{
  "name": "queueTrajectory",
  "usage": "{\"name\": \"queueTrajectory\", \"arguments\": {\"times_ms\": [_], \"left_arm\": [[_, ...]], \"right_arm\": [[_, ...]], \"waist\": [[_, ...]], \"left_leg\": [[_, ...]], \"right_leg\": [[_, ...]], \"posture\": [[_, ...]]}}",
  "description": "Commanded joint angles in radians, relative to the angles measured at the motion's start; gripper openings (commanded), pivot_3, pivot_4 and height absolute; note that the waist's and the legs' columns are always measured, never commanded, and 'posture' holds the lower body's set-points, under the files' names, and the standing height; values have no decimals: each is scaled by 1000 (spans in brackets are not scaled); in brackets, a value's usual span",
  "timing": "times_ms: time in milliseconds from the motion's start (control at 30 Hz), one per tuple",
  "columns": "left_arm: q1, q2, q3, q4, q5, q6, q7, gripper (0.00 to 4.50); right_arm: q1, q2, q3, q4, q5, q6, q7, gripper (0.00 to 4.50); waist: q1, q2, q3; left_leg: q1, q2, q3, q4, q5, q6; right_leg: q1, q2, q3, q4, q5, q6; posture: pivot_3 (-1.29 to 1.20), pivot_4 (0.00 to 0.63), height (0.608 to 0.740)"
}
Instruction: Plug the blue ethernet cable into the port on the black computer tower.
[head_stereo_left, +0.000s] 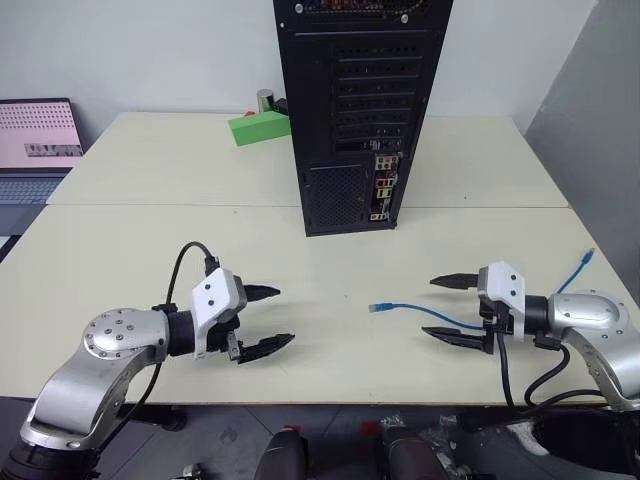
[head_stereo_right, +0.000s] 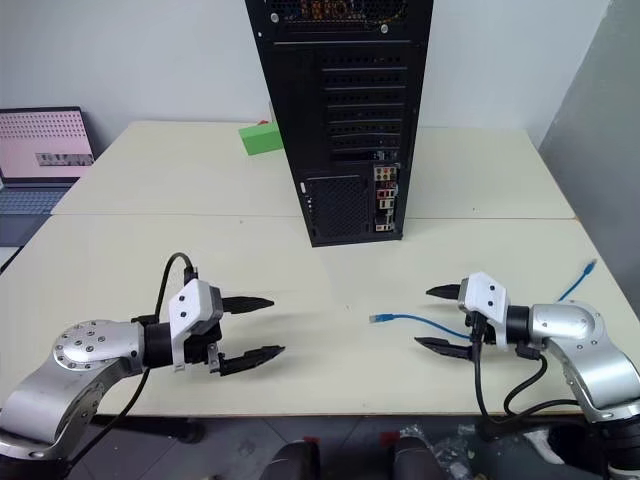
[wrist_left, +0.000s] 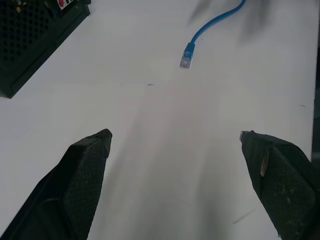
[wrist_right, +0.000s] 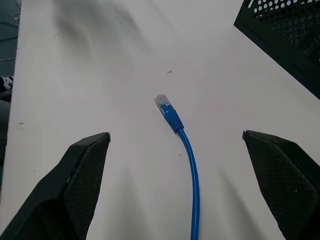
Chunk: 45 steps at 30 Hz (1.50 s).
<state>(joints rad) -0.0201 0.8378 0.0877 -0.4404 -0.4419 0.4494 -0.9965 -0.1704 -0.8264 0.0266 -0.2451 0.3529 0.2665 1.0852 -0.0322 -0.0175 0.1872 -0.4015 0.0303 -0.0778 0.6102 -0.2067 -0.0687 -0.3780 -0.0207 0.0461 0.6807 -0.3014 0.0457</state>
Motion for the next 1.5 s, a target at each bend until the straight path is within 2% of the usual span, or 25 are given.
{"name": "queueTrajectory", "arguments": {"times_ms": [33,300,533,767,1033,1167,1500], "left_arm": [[15,0,39,-47,-39,-32,-23,4357],[38,9,20,-70,-27,-34,-20,4357],[33,1,-8,-72,-10,-39,-11,4357],[26,4,-52,-43,15,-81,-51,4357],[28,9,-73,-20,41,-117,-76,4357],[32,14,-77,-10,45,-126,-92,4500],[-2,-4,-104,44,74,-160,-105,4500]], "right_arm": [[-14,-1,-3,-10,-6,-25,11,4487],[-18,9,3,-11,-26,-14,-5,4487],[-48,62,85,6,-82,-13,-30,4487],[-143,154,201,147,-169,-56,-34,4487],[-238,237,254,343,-236,-139,-31,4487],[-254,246,258,398,-252,-163,-19,3884],[-248,221,254,414,-266,-164,18,1622]], "waist": [[0,0,0],[0,0,0],[-1,0,0],[-1,0,0],[-1,0,0],[-1,0,0],[0,0,0]], "left_leg": [[0,0,0,0,0,0],[0,0,0,0,0,0],[0,0,0,0,0,0],[1,0,0,0,0,0],[1,0,0,0,0,0],[1,0,0,0,0,0],[2,0,0,0,0,0]], "right_leg": [[0,0,0,0,0,0],[0,0,0,0,0,0],[0,0,0,0,0,0],[0,0,0,0,0,-1],[0,0,0,0,1,-1],[0,1,0,0,1,-1],[1,1,0,0,1,-1]], "posture": [[0,150,740],[0,150,740],[0,150,740],[0,150,740],[0,150,740],[0,150,740],[0,150,740]]}}
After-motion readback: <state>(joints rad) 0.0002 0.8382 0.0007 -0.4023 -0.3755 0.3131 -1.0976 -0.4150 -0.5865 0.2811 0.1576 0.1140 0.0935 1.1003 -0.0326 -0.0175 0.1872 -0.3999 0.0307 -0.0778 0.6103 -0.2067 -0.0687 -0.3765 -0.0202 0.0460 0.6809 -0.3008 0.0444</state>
